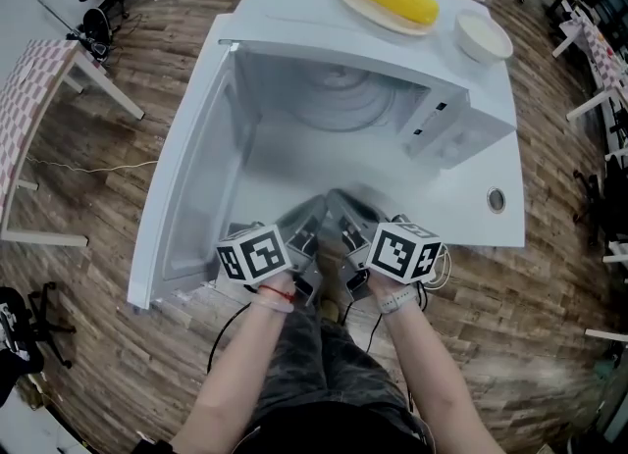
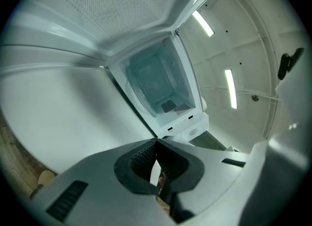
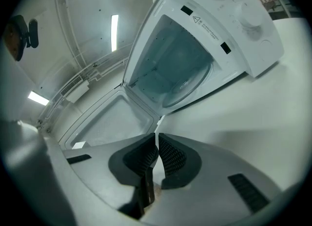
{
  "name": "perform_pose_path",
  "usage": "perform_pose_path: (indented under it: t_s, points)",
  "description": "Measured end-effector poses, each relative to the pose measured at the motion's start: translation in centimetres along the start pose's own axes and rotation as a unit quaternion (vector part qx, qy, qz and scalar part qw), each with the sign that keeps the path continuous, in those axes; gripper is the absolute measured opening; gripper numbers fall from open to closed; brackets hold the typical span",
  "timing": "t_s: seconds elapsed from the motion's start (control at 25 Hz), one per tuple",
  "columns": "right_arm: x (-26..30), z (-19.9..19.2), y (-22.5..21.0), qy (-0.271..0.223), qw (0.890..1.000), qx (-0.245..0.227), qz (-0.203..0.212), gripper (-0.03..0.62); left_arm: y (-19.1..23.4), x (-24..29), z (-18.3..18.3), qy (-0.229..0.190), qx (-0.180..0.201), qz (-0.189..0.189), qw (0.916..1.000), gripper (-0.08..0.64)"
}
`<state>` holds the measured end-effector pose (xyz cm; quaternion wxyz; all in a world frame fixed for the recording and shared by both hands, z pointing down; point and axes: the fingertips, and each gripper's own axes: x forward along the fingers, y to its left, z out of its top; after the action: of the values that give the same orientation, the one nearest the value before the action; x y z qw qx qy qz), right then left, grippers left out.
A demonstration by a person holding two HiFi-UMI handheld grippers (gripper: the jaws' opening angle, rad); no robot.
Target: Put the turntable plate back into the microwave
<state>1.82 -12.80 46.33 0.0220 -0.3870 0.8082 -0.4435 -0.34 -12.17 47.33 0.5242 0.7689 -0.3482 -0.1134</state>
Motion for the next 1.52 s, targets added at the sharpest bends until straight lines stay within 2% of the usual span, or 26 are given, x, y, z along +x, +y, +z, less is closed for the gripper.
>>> perform_pose_path:
  t_s: [0.24,0.52,1.2,1.32,1.52]
  points:
    - [-0.5,-0.5,0.7,0.006,1.000,-0.023,-0.004,0.040,-0.4,-0.9,-0.2,-0.001,0.020,0.010,0.9998,0.012]
    - [-2.1,-0.8,1.8,0.008,0.997,-0.074,-0.012,0.040,-1.9,-1.9,-0.9,-0.003,0.052,0.012,0.9986,0.012]
    - [-8.9,-2.7,6.6,-0.004,0.983,-0.183,-0.016,0.034,-7.4,-5.8,-4.8,0.005,0.109,-0.002,0.9940,0.012]
    - [-10.1,-3.1,7.7,-0.004,0.983,-0.182,-0.011,0.034,-8.6,-6.8,-5.2,0.000,0.105,-0.009,0.9945,0.012]
    - [-12.1,-4.0,9.2,-0.004,0.976,-0.218,-0.016,0.034,-10.4,-8.5,-6.3,-0.003,0.106,-0.019,0.9941,0.012]
